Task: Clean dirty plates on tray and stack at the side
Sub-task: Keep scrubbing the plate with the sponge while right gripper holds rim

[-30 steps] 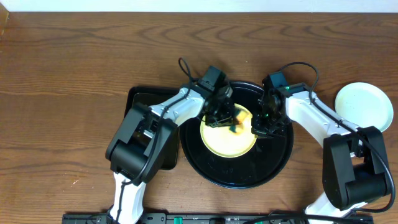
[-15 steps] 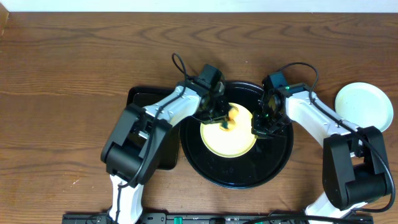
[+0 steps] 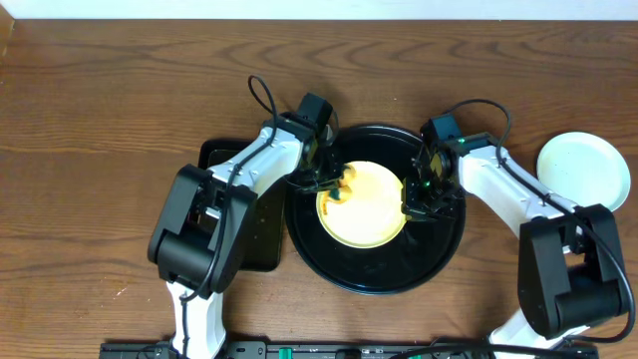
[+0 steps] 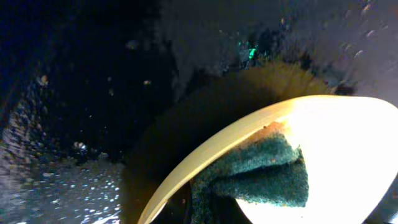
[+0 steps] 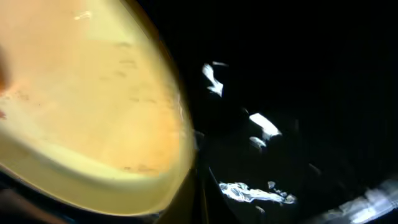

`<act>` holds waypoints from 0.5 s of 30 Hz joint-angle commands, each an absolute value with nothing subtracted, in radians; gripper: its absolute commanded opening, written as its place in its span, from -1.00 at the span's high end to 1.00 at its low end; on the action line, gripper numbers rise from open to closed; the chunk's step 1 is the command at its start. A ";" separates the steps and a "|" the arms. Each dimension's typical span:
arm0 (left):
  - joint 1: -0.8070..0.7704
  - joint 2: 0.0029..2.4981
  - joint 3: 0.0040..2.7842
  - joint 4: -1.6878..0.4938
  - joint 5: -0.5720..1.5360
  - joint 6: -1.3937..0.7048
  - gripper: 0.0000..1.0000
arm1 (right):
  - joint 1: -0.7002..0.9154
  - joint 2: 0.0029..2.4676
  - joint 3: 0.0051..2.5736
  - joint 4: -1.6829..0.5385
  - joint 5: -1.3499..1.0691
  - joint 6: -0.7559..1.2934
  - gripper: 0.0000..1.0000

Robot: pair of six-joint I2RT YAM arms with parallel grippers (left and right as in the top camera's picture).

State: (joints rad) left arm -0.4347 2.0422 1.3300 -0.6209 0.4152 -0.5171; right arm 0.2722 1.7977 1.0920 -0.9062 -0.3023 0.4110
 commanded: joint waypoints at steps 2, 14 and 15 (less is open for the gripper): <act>-0.385 2.126 1.271 -0.730 0.027 -0.463 0.85 | 0.267 1.790 1.087 -0.915 -0.244 0.399 0.97; -0.433 2.126 1.301 -0.790 0.007 -0.407 0.85 | 0.267 1.790 1.087 -0.871 -0.340 0.361 0.38; -0.443 2.126 1.301 -0.788 0.007 -0.408 0.85 | 0.267 1.790 1.087 -0.855 -0.365 0.361 0.07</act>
State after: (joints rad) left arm -0.4313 2.0262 1.3590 -0.7666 0.1692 -0.4358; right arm 0.2695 1.7977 1.0897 -0.8780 -0.2867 0.3954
